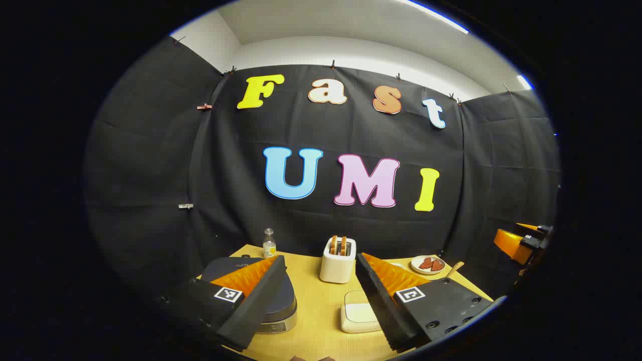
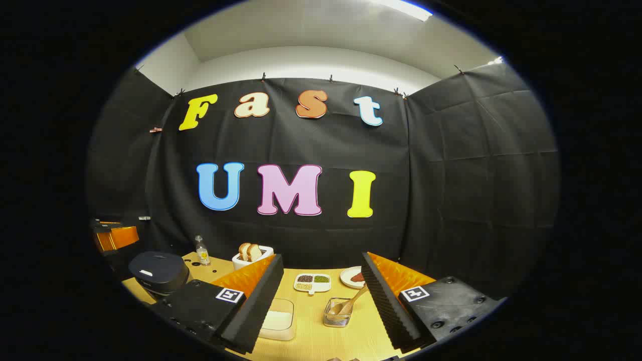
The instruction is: Close the left gripper, press the button to open the rice cooker; take a wooden spoon from the chopstick holder with the right hand, scoop a spoonful of rice and pour it into the rice cooker, then put the wooden spoon back into the chopstick holder.
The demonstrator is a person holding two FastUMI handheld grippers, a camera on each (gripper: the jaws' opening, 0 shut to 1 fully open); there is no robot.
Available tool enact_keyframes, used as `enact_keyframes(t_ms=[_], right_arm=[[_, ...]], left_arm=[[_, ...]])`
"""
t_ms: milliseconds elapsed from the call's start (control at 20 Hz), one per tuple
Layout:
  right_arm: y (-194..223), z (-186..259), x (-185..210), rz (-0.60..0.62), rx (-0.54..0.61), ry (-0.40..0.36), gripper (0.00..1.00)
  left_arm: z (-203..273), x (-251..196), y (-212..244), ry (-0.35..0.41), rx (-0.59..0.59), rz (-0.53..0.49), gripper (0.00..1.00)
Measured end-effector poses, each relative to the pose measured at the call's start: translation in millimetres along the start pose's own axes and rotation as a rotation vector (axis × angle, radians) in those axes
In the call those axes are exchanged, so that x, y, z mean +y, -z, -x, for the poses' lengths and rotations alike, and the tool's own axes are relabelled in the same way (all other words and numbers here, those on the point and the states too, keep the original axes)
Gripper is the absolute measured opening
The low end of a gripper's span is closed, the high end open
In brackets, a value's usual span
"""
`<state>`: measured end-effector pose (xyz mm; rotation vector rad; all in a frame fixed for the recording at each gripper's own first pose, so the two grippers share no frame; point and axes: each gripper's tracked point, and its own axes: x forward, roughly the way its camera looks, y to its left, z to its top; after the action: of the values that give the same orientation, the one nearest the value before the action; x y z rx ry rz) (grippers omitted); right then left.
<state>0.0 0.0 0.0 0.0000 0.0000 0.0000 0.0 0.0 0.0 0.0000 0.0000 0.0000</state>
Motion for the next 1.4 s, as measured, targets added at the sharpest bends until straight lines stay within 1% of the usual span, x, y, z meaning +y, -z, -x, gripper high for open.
enact_keyframes(t_ms=[450,1000,1250,1400], right_arm=[[6,-3,-7,-0.007,0.015,0.019,0.98],[11,-8,-6,-0.017,0.028,0.007,0.98],[15,-11,-10,-0.014,0.033,0.010,0.98],[19,-12,-13,-0.012,0.044,0.013,0.98]], left_arm=[[-6,5,7,-0.013,0.017,-0.007,0.95],[-9,8,9,-0.028,0.033,-0.012,0.95],[-14,17,11,-0.051,0.051,0.015,0.95],[-19,33,11,-0.087,0.064,0.006,0.95]])
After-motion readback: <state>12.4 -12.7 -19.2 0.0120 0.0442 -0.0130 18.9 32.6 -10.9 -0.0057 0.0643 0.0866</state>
